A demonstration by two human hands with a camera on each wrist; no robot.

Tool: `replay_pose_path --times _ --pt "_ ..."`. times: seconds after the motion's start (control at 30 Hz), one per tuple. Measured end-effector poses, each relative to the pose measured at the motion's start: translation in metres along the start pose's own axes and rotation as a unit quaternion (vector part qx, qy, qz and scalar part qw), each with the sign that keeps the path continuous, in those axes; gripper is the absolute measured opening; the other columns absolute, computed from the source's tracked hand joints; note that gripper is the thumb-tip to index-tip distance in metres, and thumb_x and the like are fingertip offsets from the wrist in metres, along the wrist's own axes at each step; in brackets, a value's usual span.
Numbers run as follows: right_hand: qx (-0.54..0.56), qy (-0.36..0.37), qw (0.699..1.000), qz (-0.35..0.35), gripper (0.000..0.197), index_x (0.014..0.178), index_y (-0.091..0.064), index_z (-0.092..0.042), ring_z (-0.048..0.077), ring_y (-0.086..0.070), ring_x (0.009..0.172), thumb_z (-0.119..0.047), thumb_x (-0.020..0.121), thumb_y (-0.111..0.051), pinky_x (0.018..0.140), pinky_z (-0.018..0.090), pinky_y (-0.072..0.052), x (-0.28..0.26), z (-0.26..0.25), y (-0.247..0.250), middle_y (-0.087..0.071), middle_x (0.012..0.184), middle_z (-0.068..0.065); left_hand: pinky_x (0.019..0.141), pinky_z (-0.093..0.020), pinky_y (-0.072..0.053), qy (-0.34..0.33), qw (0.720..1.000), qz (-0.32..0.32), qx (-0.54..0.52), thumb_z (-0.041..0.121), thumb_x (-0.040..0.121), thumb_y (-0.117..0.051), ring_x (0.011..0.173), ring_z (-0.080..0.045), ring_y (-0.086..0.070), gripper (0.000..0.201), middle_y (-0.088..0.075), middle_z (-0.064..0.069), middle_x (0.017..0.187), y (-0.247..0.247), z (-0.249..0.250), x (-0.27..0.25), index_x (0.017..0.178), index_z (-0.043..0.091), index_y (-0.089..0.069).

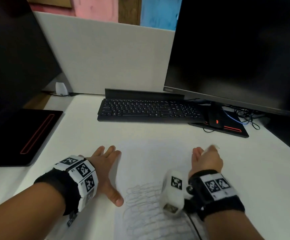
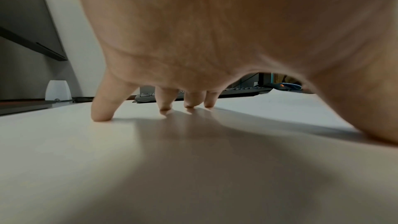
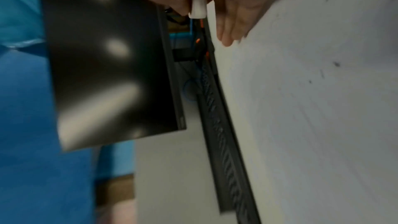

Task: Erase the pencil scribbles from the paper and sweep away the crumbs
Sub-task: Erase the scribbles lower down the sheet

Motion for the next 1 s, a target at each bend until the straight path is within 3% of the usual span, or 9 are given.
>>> replay_pose_path --times 0.13,0.23,0.33,0.43,0.5,0.57,0.63,0.77,1.0 --pt "0.014 -0.121 0.974 -0.19 0.026 0.121 -0.053 -0.011 0.022 -0.066 0.091 -0.029 0.103 -0.049 0.086 0.03 -0.054 -0.084 0.053 0.009 -0.064 0.114 0.016 0.116 -0.06 -0.015 -0.001 1.0 -0.002 0.004 0.075 0.053 -0.078 0.147 -0.019 0.022 0.147 0.026 0.01 0.159 0.001 0.0 0.002 0.153 0.027 0.018" --pt "-0.038 -0.24 0.94 -0.24 0.017 0.109 -0.058 -0.017 0.027 -0.068 0.098 -0.03 0.103 -0.05 0.087 0.033 -0.054 -0.112 0.093 0.013 -0.067 0.112 0.022 0.116 -0.06 -0.018 0.0 1.0 0.0 0.016 0.076 0.051 -0.077 0.147 -0.019 0.022 0.148 0.025 0.01 0.16 -0.001 0.001 0.004 0.153 0.027 0.018" --pt "-0.026 -0.186 0.957 -0.222 0.029 0.125 -0.056 -0.007 0.029 -0.067 0.09 -0.026 0.103 -0.049 0.082 0.035 -0.058 -0.075 0.071 0.02 -0.066 0.107 0.026 0.118 -0.055 -0.016 0.001 1.0 0.002 0.003 0.074 0.052 -0.078 0.148 -0.018 0.021 0.147 0.025 0.01 0.16 0.0 0.0 0.001 0.153 0.027 0.017" --pt "0.051 -0.091 0.989 -0.102 0.038 0.138 -0.045 -0.003 0.029 -0.063 0.093 -0.023 0.105 -0.045 0.085 0.034 -0.057 -0.014 0.014 0.029 -0.061 0.111 0.024 0.117 -0.055 -0.013 -0.003 1.0 0.007 -0.003 0.074 0.052 -0.078 0.148 -0.018 0.02 0.146 0.024 0.01 0.16 0.0 0.001 -0.001 0.154 0.027 0.016" --pt "0.078 -0.025 0.996 -0.018 0.036 0.133 -0.049 -0.002 0.023 -0.063 0.095 -0.024 0.104 -0.046 0.085 0.02 -0.052 -0.001 -0.015 0.03 -0.063 0.109 0.02 0.117 -0.054 -0.013 -0.005 1.0 0.007 -0.006 0.074 0.052 -0.078 0.148 -0.019 0.02 0.146 0.024 0.009 0.16 0.0 0.001 -0.001 0.154 0.027 0.016" --pt "0.03 -0.009 0.997 -0.075 0.023 0.112 -0.061 -0.001 0.002 -0.059 0.075 -0.02 0.099 -0.057 0.067 0.005 -0.045 -0.026 -0.013 0.02 -0.064 0.088 0.011 0.117 -0.053 -0.012 -0.005 1.0 0.007 -0.006 0.073 0.053 -0.079 0.148 -0.019 0.021 0.146 0.024 0.009 0.16 0.001 0.001 -0.001 0.154 0.026 0.016" --pt "-0.045 -0.085 0.983 -0.157 0.011 0.097 -0.064 -0.01 -0.006 -0.06 0.065 -0.021 0.097 -0.061 0.061 0.004 -0.045 -0.059 0.029 0.021 -0.063 0.08 0.003 0.117 -0.052 -0.013 -0.001 1.0 0.003 -0.004 0.071 0.054 -0.079 0.148 -0.02 0.021 0.145 0.024 0.008 0.16 0.002 0.003 -0.002 0.154 0.026 0.016" --pt "-0.066 -0.276 0.917 -0.28 0.017 0.106 -0.058 -0.012 0.025 -0.07 0.092 -0.027 0.103 -0.05 0.078 0.029 -0.056 -0.108 0.087 0.021 -0.07 0.104 0.02 0.118 -0.051 -0.013 0.003 1.0 -0.001 0.012 0.07 0.056 -0.079 0.148 -0.021 0.02 0.144 0.023 0.006 0.161 0.003 0.006 -0.001 0.153 0.024 0.017" --pt "0.019 -0.051 0.995 -0.088 0.021 0.121 -0.053 -0.01 0.031 -0.06 0.112 -0.022 0.104 -0.047 0.102 0.038 -0.048 -0.003 -0.021 0.03 -0.053 0.136 0.027 0.118 -0.053 -0.012 -0.009 1.0 0.009 -0.009 0.072 0.054 -0.079 0.148 -0.019 0.021 0.144 0.024 0.009 0.16 -0.001 0.0 0.0 0.154 0.027 0.015"
Point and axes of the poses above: each hand's wrist, its own x-axis towards the middle knuckle, its own y-axis out of the back of the hand, z = x × y, the point moved 1 cm from there along x, towards the middle knuckle
